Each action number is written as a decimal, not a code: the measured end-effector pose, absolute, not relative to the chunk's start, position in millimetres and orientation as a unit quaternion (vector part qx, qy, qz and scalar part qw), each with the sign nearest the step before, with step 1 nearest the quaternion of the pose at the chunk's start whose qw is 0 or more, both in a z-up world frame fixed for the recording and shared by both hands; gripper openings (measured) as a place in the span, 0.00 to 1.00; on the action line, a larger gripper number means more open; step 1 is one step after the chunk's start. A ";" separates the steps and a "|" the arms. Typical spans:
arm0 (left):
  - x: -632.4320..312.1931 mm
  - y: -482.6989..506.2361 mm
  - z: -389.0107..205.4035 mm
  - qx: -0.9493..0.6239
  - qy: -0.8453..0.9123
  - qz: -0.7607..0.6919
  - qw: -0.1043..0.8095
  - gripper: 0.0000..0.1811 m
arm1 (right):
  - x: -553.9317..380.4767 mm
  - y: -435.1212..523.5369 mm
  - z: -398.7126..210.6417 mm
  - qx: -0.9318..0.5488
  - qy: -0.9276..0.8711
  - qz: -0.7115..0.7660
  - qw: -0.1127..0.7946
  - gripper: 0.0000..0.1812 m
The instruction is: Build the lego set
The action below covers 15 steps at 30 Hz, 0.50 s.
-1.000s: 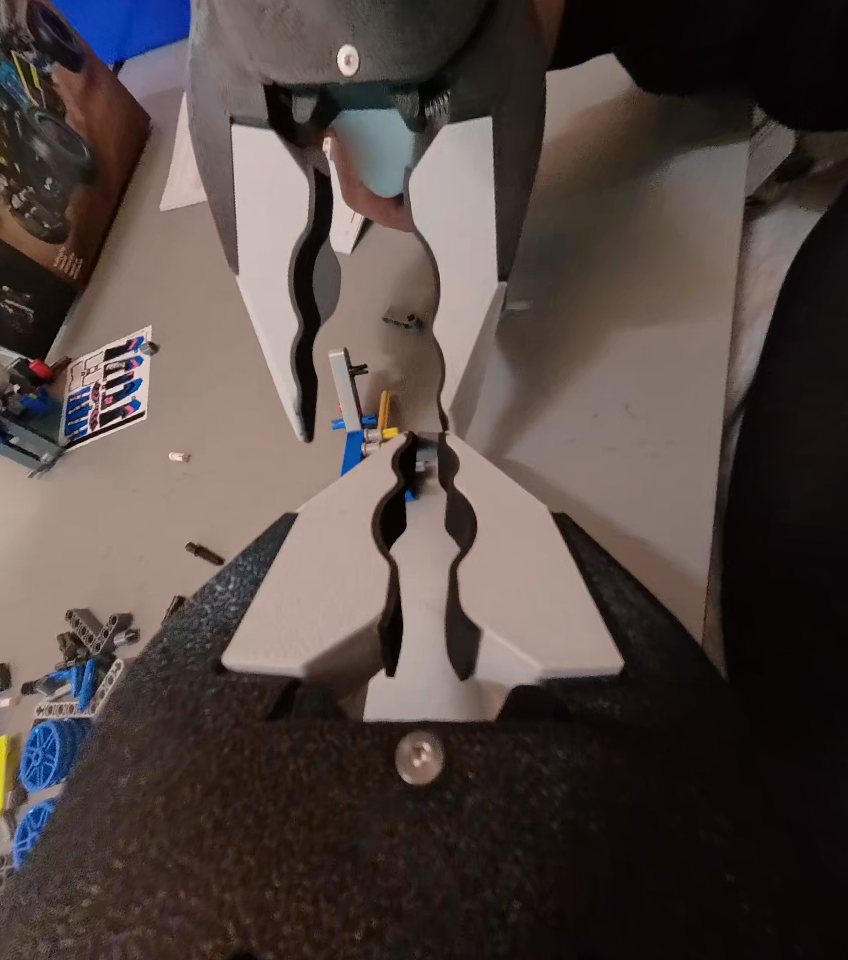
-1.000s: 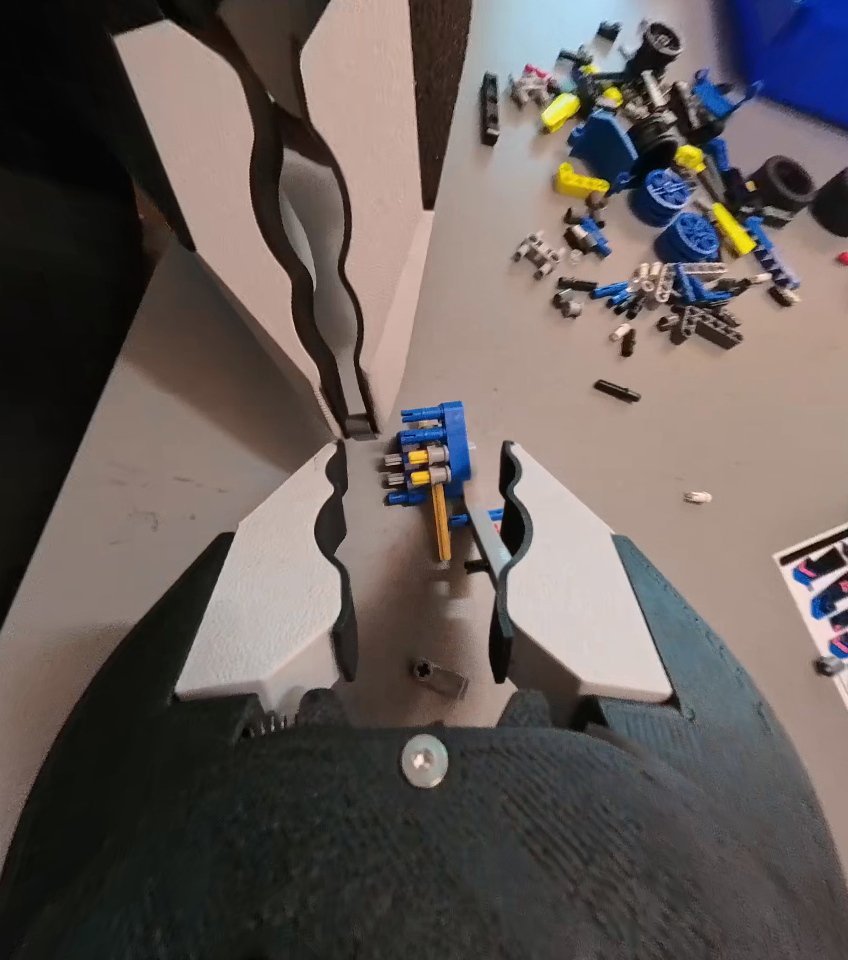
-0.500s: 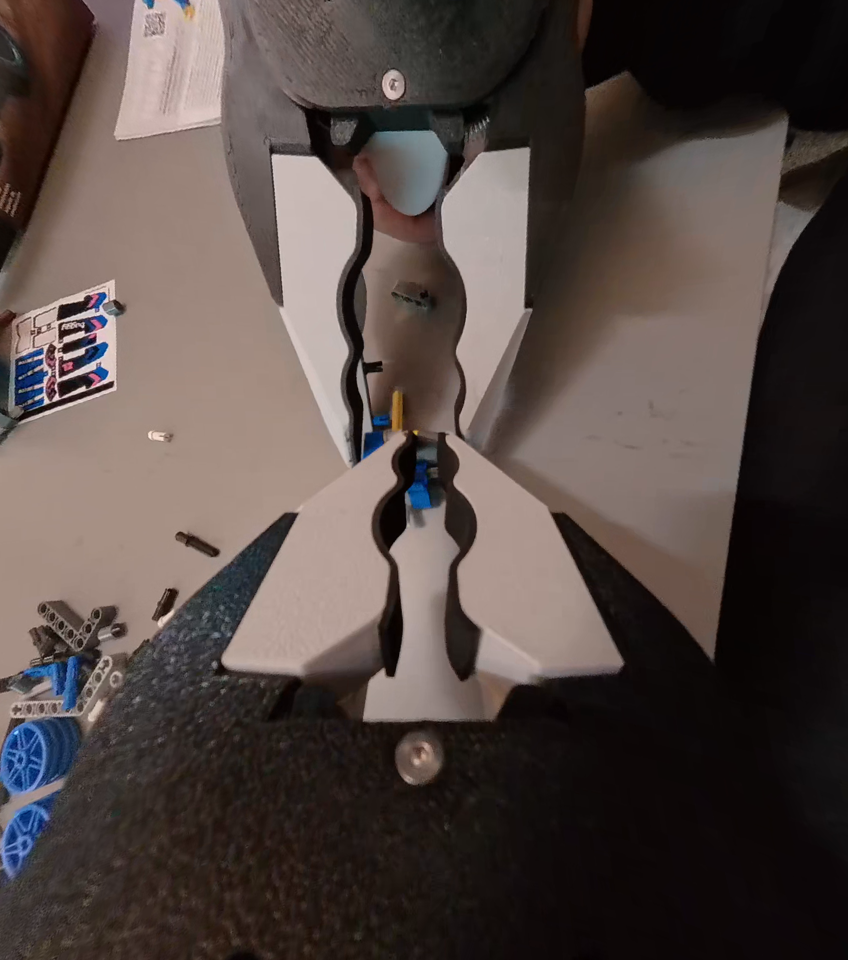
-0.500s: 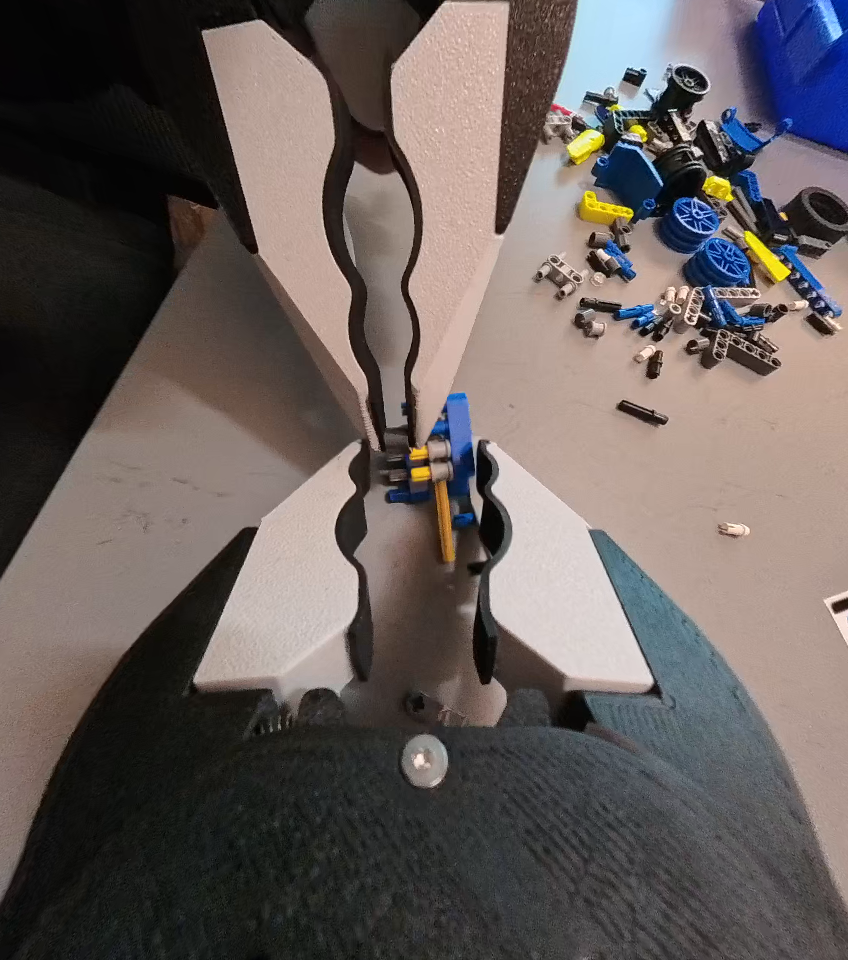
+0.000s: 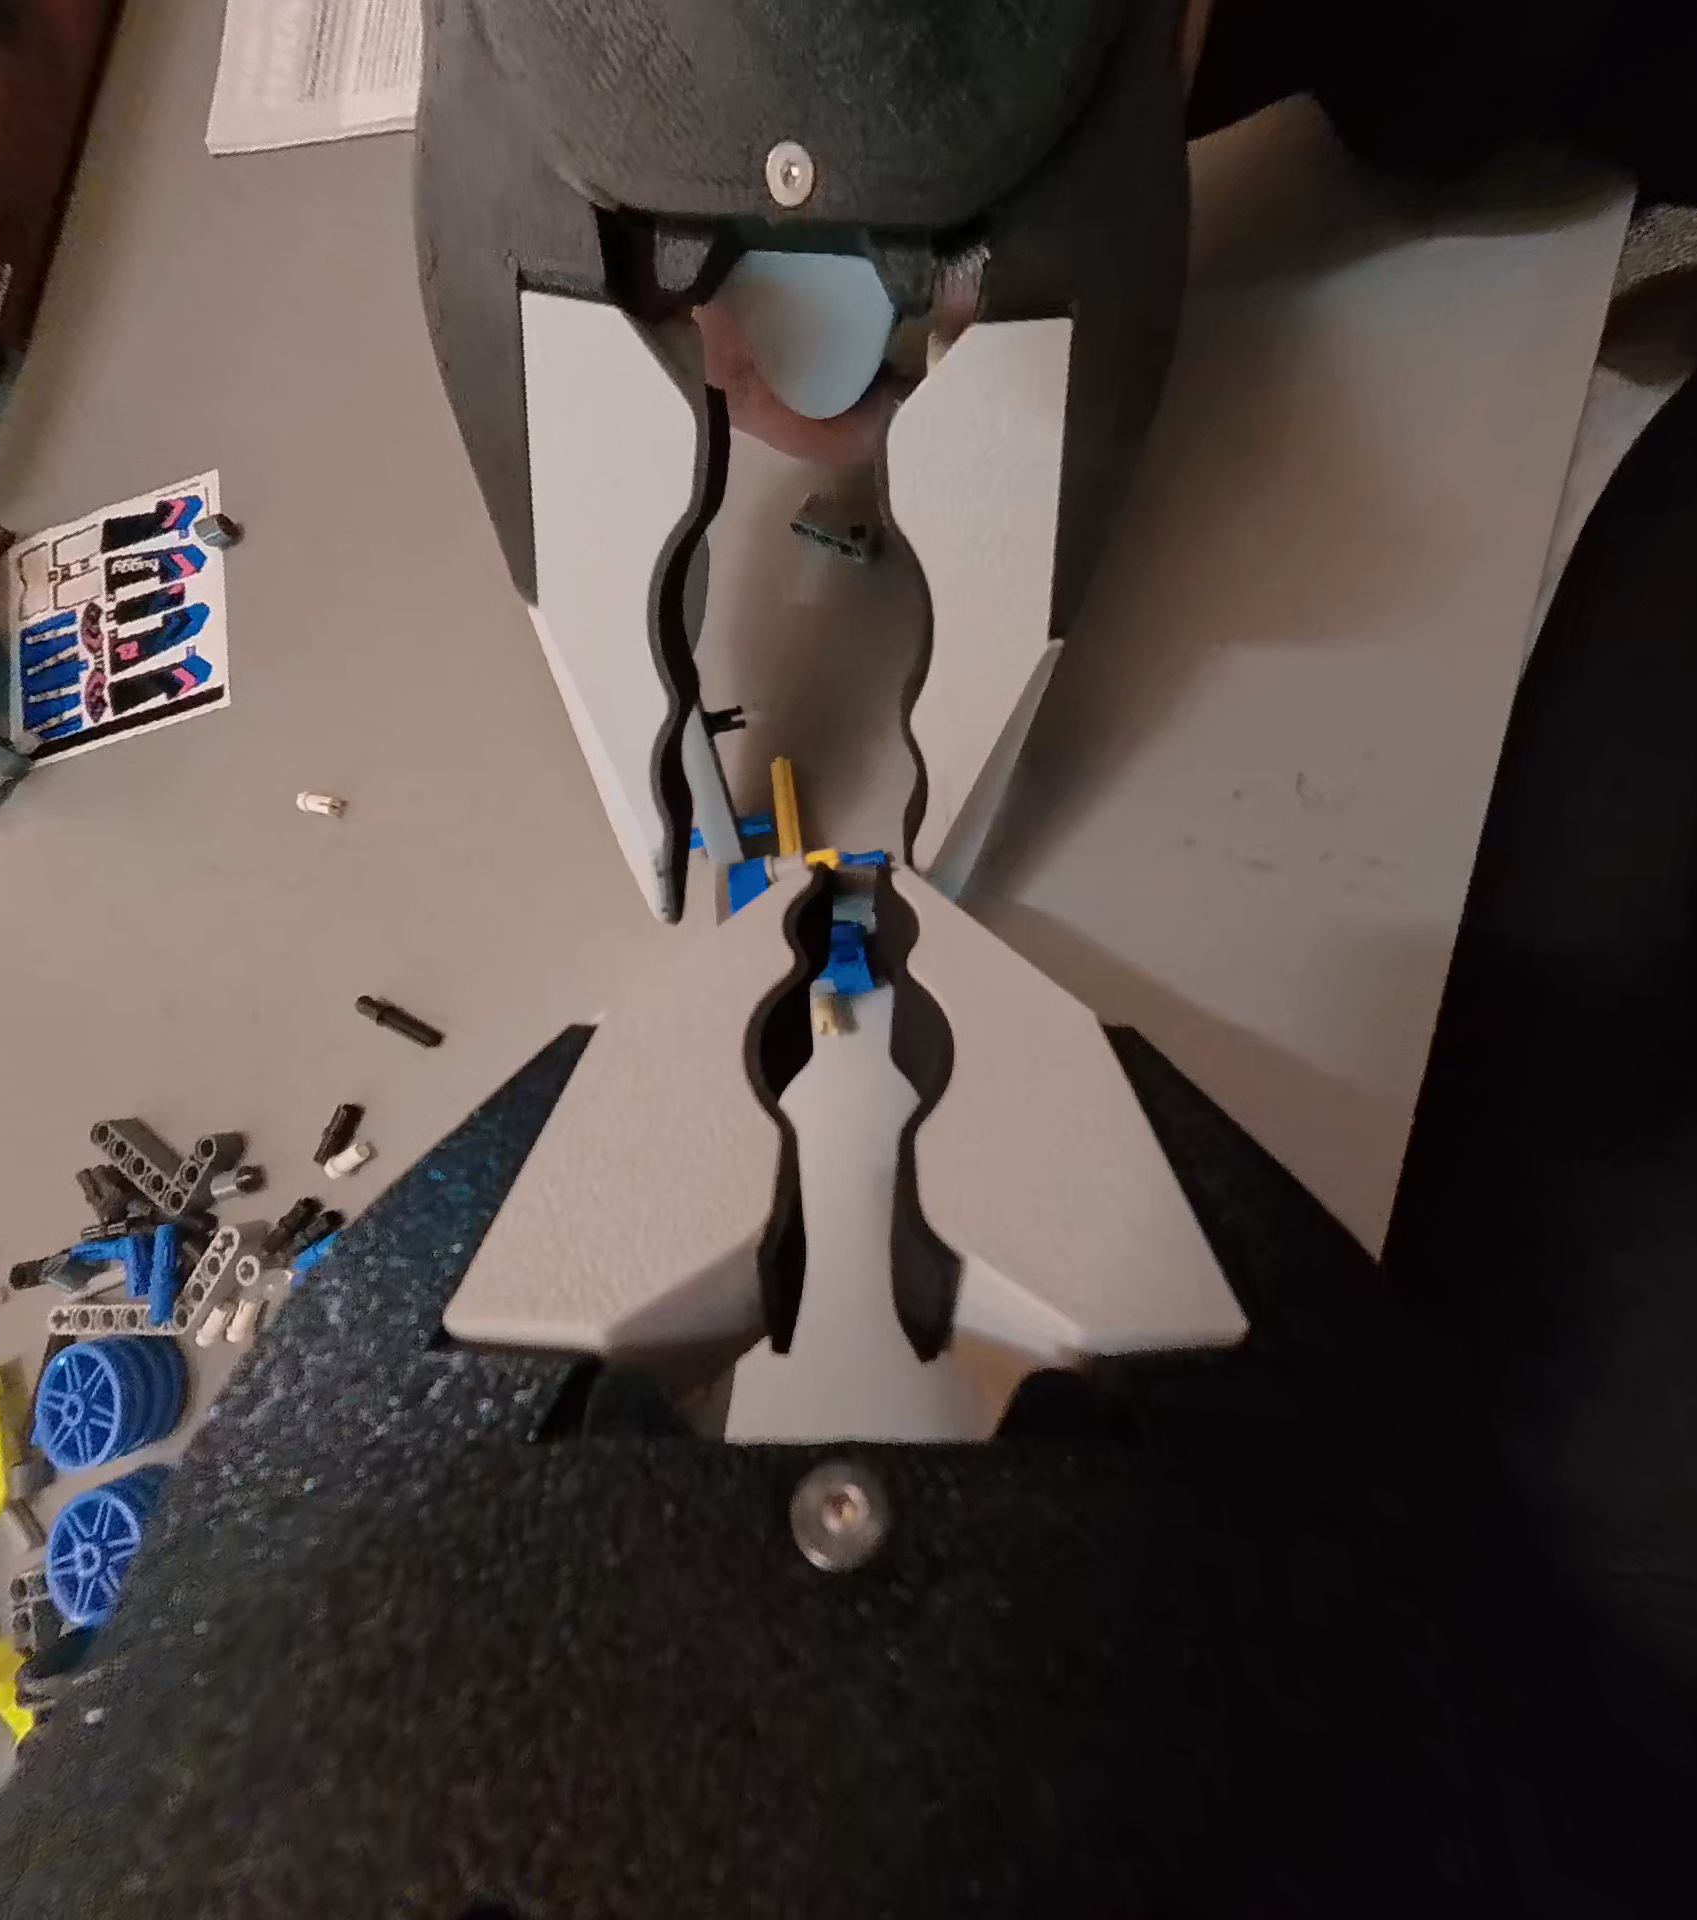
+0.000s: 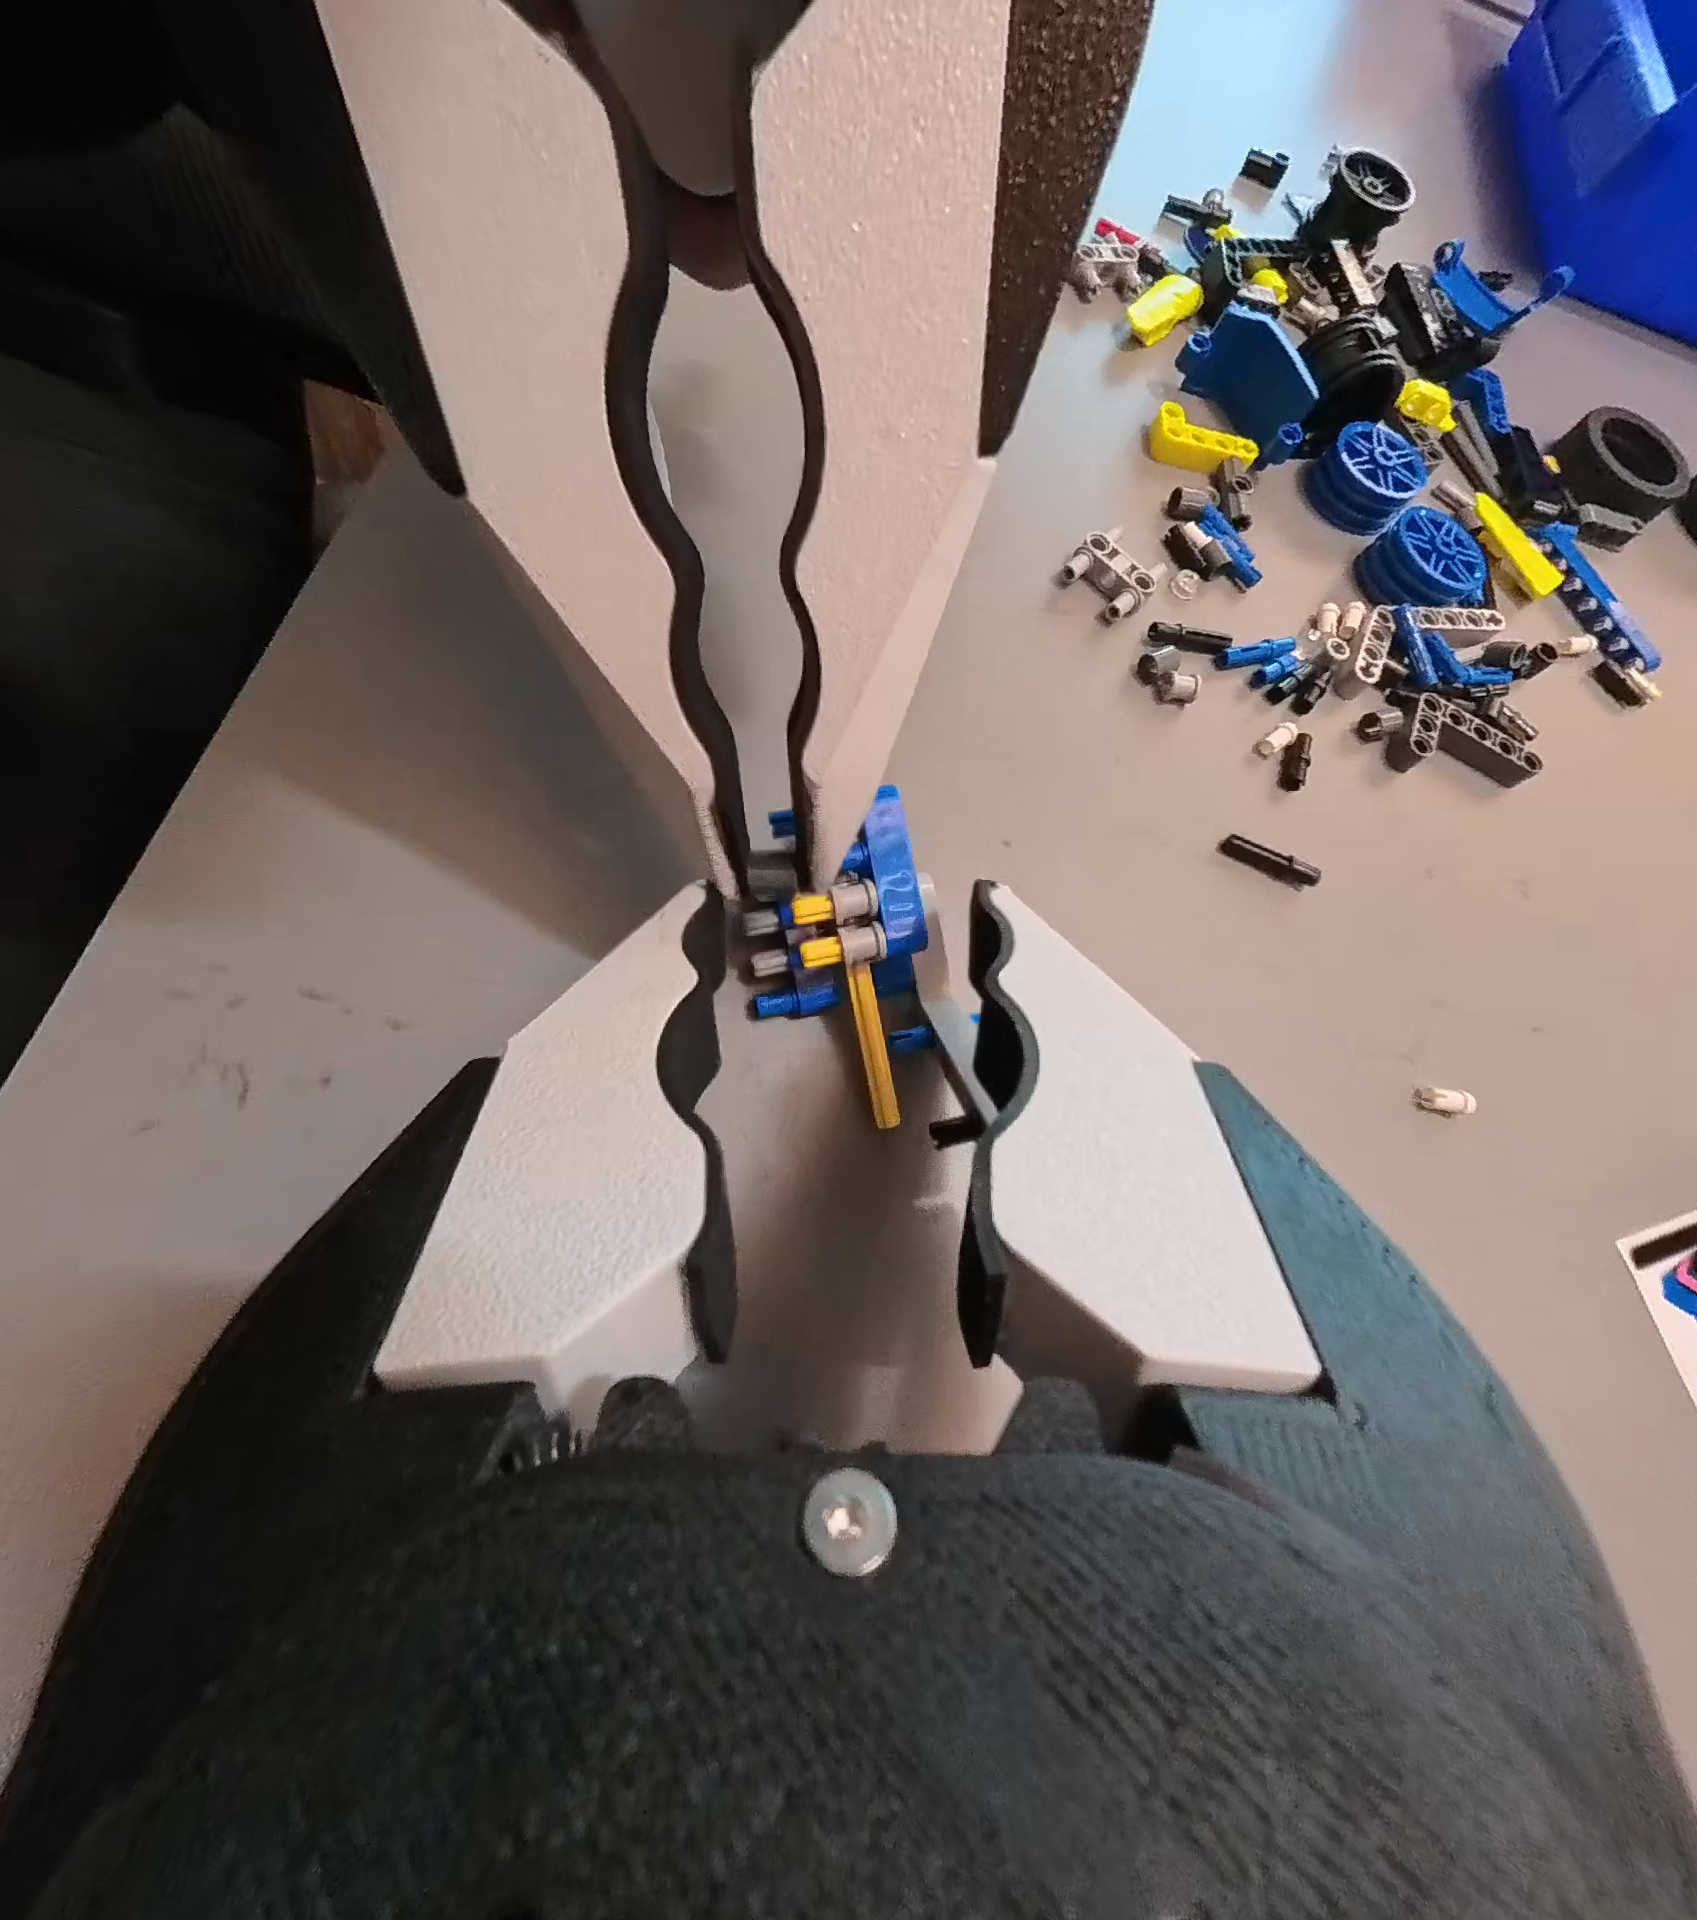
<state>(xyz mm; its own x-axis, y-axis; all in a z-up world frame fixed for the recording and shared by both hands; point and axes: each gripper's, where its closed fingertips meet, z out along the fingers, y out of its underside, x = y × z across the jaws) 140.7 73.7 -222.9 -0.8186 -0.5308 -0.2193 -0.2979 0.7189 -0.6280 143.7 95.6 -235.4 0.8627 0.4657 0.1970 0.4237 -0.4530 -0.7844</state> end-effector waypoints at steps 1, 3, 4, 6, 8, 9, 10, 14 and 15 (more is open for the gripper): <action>141.3 74.5 -223.2 -0.229 0.906 -0.295 0.200 0.03 | 144.0 96.0 -235.8 -0.852 -0.261 0.021 0.453 0.25; 141.5 75.3 -224.1 -0.230 0.905 -0.295 0.203 0.03 | 143.4 96.3 -236.7 -0.851 -0.265 0.020 0.453 0.23; 141.3 75.8 -224.4 -0.231 0.904 -0.296 0.202 0.03 | 144.5 97.6 -236.4 -0.850 -0.264 0.014 0.456 0.25; 140.8 77.1 -224.2 -0.232 0.904 -0.296 0.202 0.03 | 145.7 99.1 -235.4 -0.850 -0.262 0.007 0.457 0.28; 141.1 79.1 -222.4 -0.234 0.903 -0.292 0.208 0.03 | 147.3 99.4 -232.5 -0.849 -0.261 0.002 0.459 0.28; 140.2 78.9 -221.3 -0.235 0.903 -0.293 0.208 0.03 | 146.0 99.0 -230.7 -0.847 -0.262 0.008 0.462 0.28; 139.7 78.7 -220.3 -0.239 0.902 -0.294 0.208 0.03 | 144.4 99.0 -229.3 -0.845 -0.262 0.015 0.465 0.29; 136.9 77.6 -220.8 -0.251 0.900 -0.294 0.201 0.03 | 140.5 100.7 -232.9 -0.847 -0.269 0.016 0.457 0.29; 136.4 77.6 -222.3 -0.255 0.900 -0.294 0.197 0.03 | 140.5 101.4 -234.9 -0.849 -0.272 0.012 0.454 0.29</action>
<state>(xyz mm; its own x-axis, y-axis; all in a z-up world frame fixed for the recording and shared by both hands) 136.4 77.6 -222.3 -0.7920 -0.5749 -0.2053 -0.3428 0.6971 -0.6298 140.5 101.4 -234.9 0.8521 0.4721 0.2260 0.4502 -0.4410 -0.7764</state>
